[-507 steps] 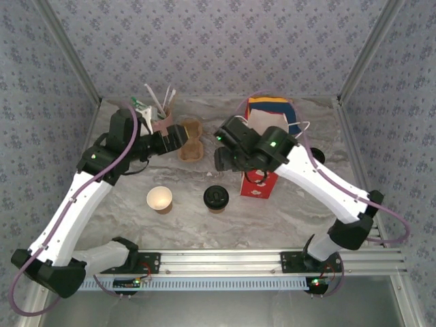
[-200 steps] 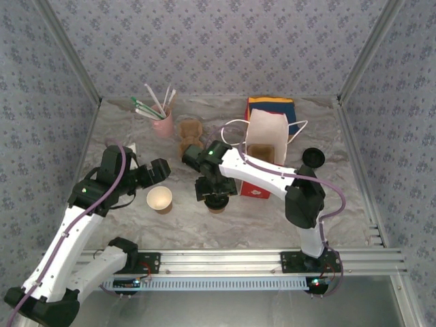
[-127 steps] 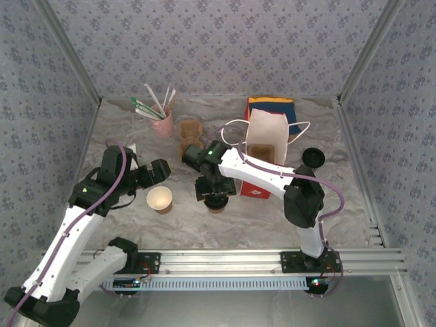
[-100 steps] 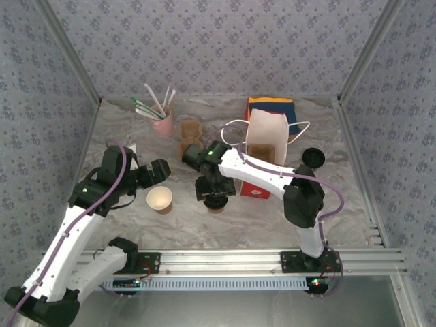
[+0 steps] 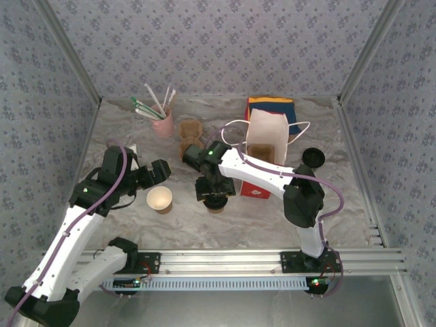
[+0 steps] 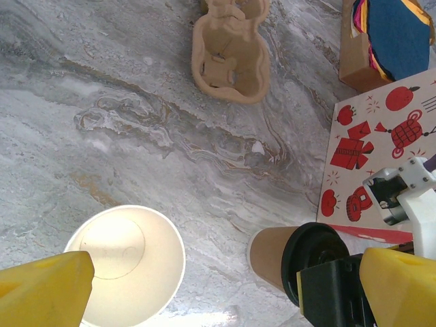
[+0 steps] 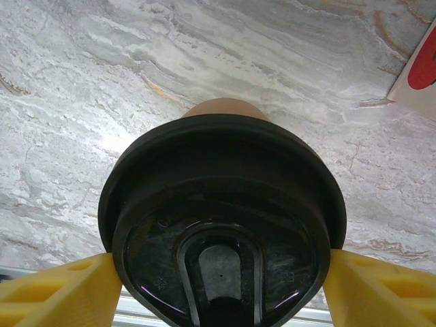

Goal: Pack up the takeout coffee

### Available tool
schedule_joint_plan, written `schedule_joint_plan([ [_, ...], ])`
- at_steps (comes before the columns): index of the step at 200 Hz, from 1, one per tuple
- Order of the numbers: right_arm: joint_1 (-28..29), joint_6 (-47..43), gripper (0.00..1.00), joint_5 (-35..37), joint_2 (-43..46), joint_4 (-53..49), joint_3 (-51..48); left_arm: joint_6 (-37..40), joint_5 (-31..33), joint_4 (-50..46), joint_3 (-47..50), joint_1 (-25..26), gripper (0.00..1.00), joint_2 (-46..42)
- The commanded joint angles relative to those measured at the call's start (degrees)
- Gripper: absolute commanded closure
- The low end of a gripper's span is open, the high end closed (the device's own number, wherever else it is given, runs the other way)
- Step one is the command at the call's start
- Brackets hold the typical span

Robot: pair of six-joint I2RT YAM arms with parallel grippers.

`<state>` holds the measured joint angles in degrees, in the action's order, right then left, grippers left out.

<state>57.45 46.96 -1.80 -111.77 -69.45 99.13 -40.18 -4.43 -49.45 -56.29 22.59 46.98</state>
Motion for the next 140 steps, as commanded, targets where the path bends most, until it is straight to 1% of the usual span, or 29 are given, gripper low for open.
schedule_joint_plan([
  [1, -0.27, -0.29, 0.22, -0.62, -1.59, 0.04, -1.04, -0.59, 0.2, 0.85, 0.0, -0.33, 0.0, 0.0],
  [101, -0.23, -0.21, 0.22, -0.48, -2.05, 0.11, -1.03, -0.69, -0.06, 1.02, 0.05, -0.31, 0.0, -0.05],
  [121, -0.23, -0.37, 0.23, -0.61, -2.14, 0.11, -0.97, -0.74, -0.06, 1.02, 0.13, -0.35, 0.0, -0.03],
  [140, -0.23, -0.36, 0.27, -0.53, -2.05, 0.02, -0.79, -0.75, -0.08, 1.03, 0.05, -0.36, 0.0, -0.13],
])
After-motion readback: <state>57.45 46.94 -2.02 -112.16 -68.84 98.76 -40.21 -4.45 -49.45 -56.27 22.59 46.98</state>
